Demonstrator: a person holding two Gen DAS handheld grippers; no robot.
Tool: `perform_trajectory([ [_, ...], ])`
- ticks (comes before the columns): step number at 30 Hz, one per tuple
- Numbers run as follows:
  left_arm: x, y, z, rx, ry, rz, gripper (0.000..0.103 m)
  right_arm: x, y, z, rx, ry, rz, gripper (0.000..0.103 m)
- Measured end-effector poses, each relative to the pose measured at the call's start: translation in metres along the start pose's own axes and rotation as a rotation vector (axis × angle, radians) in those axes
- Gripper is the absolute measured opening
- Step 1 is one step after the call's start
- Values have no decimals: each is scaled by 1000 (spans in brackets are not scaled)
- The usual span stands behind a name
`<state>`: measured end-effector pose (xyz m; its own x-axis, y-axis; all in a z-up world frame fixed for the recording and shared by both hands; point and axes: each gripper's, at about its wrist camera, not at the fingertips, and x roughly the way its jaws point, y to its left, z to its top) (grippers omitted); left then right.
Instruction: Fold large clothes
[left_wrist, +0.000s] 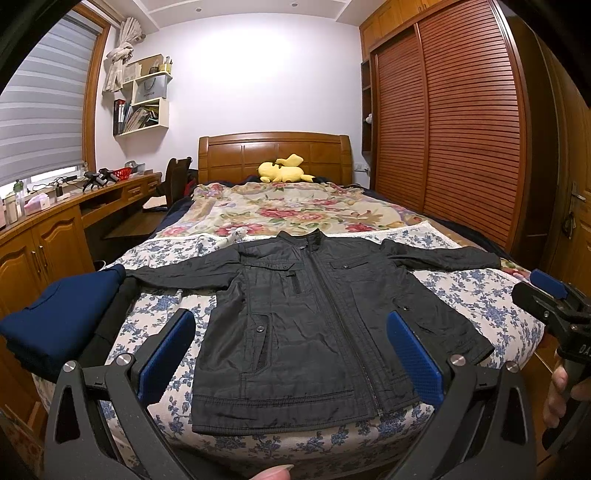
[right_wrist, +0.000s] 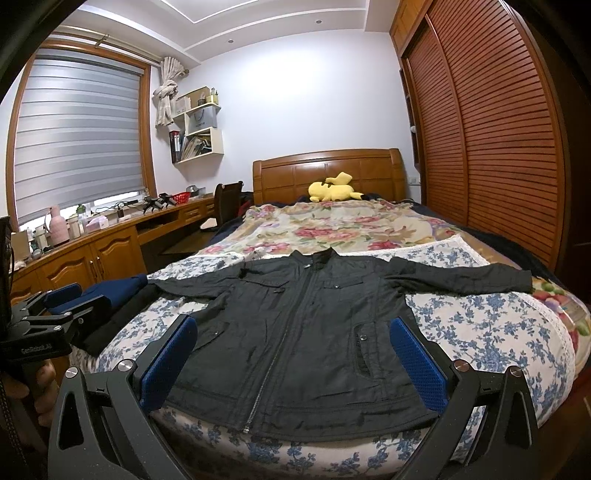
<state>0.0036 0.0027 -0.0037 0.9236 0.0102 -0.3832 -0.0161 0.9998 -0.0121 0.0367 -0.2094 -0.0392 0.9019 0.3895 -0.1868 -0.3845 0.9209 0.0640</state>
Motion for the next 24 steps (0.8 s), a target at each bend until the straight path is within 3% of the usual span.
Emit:
perform_trajectory([
  [24, -11, -1, 3, 6, -17, 2, 103, 2, -1, 0, 0, -1, 0, 103],
])
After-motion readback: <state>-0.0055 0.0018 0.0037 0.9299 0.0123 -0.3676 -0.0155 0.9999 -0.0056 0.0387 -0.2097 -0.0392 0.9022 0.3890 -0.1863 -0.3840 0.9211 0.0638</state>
